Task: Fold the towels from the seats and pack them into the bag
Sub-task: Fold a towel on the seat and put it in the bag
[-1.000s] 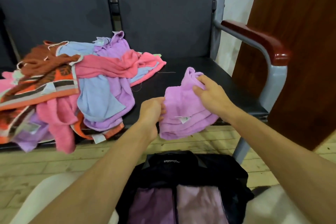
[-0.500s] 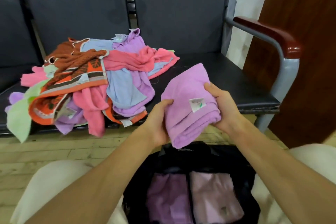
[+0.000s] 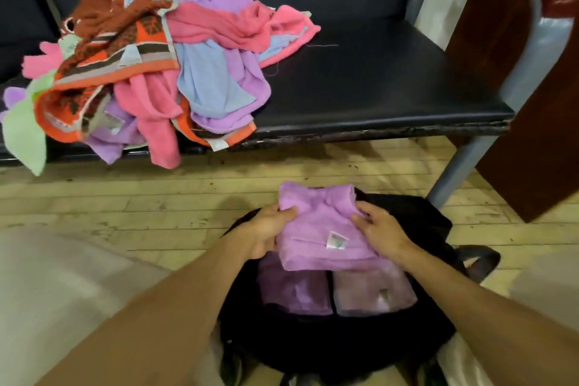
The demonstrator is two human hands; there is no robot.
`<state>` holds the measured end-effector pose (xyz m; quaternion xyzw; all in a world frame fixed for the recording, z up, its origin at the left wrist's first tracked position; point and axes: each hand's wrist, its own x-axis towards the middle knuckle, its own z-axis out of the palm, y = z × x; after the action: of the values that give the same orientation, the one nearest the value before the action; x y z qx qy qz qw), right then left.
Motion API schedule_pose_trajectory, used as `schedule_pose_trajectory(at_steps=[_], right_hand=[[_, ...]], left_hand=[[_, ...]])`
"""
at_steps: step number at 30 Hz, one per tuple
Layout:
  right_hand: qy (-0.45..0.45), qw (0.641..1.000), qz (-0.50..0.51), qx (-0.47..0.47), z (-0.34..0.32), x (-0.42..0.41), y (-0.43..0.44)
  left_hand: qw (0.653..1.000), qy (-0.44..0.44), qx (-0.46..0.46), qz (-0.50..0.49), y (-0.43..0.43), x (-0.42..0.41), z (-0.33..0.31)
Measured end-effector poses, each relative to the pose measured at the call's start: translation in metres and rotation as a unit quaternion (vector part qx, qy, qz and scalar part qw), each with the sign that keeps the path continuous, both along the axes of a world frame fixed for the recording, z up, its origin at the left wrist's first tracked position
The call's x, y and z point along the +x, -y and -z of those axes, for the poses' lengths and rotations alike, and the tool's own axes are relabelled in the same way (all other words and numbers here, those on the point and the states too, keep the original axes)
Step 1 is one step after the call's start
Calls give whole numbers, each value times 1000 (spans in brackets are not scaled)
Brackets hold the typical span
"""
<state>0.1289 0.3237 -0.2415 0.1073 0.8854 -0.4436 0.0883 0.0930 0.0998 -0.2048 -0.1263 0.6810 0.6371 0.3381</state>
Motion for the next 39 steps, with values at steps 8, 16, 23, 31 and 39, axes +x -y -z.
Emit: schedule_pose_trajectory(at_steps=[8,16,23,31,39], right_hand=[[37,999,15,0,103,10,26],[140,988,13,-70,144,13,65],[220,974,28,-41,164,12,62],[284,957,-7,51,131,-2,45],[179,982,5,-54,-5,-17,31]], left_hand=[[982,-3,-184,-33,4,1,93],[938,-16,-341,62,26,-4,149],[932,18,-359,45,24,4,171],[924,70,-336,167,2,-9,104],[964,-15,-212,162,-10,-13,-15]])
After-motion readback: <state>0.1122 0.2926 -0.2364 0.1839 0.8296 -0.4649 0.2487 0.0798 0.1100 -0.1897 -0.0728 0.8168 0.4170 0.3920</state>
